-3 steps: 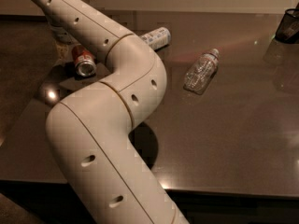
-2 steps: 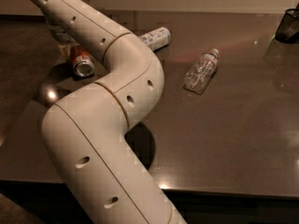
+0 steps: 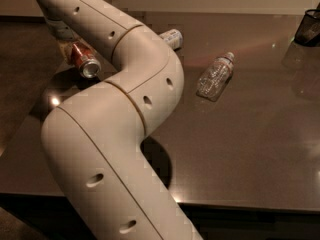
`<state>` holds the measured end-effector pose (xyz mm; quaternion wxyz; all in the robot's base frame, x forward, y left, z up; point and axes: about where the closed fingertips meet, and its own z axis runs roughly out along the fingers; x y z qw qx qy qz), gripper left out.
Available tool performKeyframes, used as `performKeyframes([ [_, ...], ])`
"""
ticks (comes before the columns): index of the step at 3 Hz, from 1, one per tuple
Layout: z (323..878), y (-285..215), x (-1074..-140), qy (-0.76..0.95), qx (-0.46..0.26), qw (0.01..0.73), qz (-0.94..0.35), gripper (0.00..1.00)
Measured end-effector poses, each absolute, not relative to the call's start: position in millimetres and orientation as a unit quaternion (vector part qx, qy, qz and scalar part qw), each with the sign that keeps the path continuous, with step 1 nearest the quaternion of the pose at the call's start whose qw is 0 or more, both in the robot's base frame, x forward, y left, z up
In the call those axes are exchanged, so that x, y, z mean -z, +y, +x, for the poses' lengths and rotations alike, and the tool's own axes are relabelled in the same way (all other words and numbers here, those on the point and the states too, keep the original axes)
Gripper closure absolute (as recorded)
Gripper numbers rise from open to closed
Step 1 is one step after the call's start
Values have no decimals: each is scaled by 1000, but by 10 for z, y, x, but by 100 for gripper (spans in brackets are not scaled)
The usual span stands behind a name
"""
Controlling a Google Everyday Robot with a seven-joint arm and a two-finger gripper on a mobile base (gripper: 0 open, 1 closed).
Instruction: Place coke can upright
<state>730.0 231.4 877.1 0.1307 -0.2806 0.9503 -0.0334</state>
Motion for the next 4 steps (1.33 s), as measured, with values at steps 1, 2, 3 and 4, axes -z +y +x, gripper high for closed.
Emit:
performKeyframes([
  [1, 7183, 2250, -8853, 941, 29, 140, -306, 100],
  [2, 6973, 2085, -9027, 928, 20, 180, -326, 100],
  [3, 6815, 1991, -9236, 911, 3, 243, -332, 100],
  [4, 6558, 1864, -9250, 879, -20, 311, -362, 100],
])
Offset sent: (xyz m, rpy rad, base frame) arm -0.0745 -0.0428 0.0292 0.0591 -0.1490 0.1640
